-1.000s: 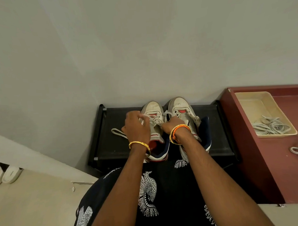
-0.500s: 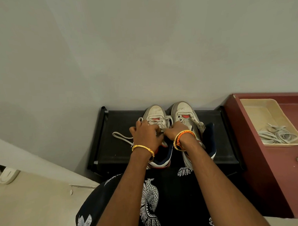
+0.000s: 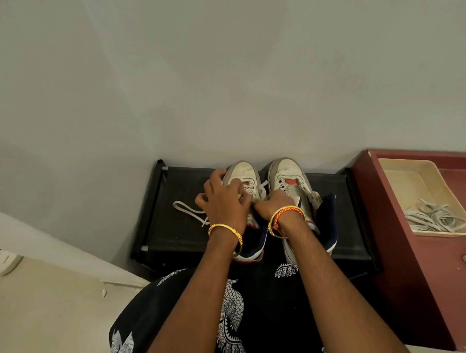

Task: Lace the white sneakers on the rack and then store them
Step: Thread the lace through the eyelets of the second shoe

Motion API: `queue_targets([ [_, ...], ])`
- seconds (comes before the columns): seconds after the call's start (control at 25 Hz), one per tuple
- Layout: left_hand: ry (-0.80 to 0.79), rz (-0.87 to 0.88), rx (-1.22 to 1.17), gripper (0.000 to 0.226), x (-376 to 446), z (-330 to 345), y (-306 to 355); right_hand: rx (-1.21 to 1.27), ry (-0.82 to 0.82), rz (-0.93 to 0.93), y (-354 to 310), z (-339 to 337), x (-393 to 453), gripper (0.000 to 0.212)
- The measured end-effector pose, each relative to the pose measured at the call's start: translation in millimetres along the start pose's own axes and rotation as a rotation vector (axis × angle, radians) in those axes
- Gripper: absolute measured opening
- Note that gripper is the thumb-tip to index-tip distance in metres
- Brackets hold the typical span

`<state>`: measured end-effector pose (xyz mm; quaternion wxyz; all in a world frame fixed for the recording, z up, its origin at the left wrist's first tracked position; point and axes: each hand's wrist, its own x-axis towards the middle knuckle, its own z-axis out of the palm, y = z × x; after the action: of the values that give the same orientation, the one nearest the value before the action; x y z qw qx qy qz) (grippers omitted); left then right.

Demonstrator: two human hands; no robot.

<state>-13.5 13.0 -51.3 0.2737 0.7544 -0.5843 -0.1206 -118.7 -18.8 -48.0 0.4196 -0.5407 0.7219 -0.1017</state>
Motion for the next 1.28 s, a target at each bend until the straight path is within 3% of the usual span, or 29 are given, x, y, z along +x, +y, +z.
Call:
queue_targets([
  [0.12, 0.259, -0.22, -0.383, 0.006, 6, -16, 2, 0.002, 0.009, 0.003, 1, 1, 1, 0.028],
  [0.24, 0.506, -0.544, -1.126, 0.006, 19, -36, -11, -0.022, 0.017, -0.001, 2, 2, 1, 0.033],
  [0.32, 0.553, -0.737, -1.405, 0.011, 23, -45, -27, -0.029, 0.021, -0.01, 2, 2, 2, 0.032],
  [0.36, 0.509, -0.77, -1.401, 0.01, 24, -49, -31, -0.027, 0.025, -0.013, 3, 2, 2, 0.032],
  [0.44, 0.325, -0.658, -1.121, 0.007, 23, -47, -31, -0.024, 0.041, -0.015, 2, 3, 2, 0.032],
  [0.56, -0.082, -0.164, -0.405, 0.014, 10, -31, -20, -0.026, 0.04, -0.021, 2, 2, 0, 0.032],
  [0.64, -0.281, 0.023, -0.029, 0.023, 2, -16, -9, -0.023, 0.04, -0.021, 2, 1, -2, 0.028],
  [0.76, -0.26, 0.103, 0.203, 0.025, -2, -3, 3, -0.022, 0.052, -0.029, 2, 1, -3, 0.025],
  [0.92, -0.203, 0.116, 0.235, 0.022, 0, 3, 4, 0.003, 0.051, -0.021, 3, 1, -2, 0.024],
  [1.0, -0.128, 0.073, 0.139, 0.015, 0, -1, 1, 0.003, 0.041, -0.014, 3, 1, -1, 0.027],
  [1.08, 0.024, -0.053, -0.06, 0.004, 4, -11, 0, 0.01, 0.043, -0.01, 4, 2, 1, 0.03],
  [1.16, 0.196, -0.21, -0.298, 0.01, 9, -26, -5, 0.023, 0.04, -0.002, 4, 3, 2, 0.032],
  [1.28, 0.458, -0.493, -0.874, 0.013, 18, -49, -18, 0.03, 0.029, 0.004, 3, 2, 1, 0.03],
])
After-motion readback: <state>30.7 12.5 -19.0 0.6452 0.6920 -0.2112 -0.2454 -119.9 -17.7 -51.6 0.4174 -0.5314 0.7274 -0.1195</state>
